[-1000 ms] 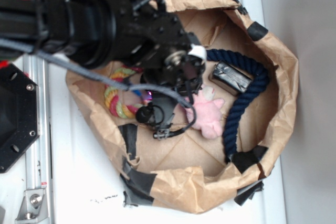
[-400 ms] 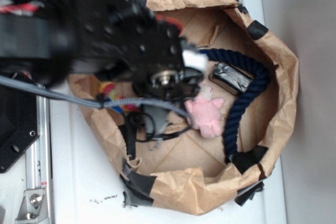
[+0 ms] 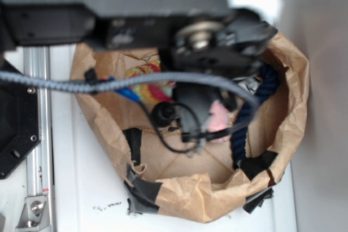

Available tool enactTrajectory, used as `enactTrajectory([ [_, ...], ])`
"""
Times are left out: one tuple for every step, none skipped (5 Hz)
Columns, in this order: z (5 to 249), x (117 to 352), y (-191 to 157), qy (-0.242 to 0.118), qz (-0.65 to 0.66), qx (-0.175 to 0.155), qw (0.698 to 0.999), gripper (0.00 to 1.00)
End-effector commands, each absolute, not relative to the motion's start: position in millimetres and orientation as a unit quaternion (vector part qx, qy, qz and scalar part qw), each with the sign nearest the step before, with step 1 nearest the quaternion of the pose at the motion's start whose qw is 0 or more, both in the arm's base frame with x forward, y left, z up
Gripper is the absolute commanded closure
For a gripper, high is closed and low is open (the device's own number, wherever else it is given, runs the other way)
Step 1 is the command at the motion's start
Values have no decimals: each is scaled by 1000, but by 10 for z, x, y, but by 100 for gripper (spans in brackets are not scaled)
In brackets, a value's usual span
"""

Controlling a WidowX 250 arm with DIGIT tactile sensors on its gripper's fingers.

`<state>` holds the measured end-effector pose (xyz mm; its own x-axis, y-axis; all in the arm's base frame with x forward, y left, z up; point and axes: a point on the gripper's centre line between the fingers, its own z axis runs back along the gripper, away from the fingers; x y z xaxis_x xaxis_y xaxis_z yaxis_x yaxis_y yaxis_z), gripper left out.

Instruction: Grab the multicolored rope.

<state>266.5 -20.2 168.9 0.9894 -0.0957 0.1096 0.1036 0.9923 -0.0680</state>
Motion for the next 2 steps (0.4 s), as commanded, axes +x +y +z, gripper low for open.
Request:
enactTrajectory([
  [1748, 2671, -266, -63, -92, -11, 994, 100],
  [1683, 2637, -365, -47, -98, 36, 993, 100],
])
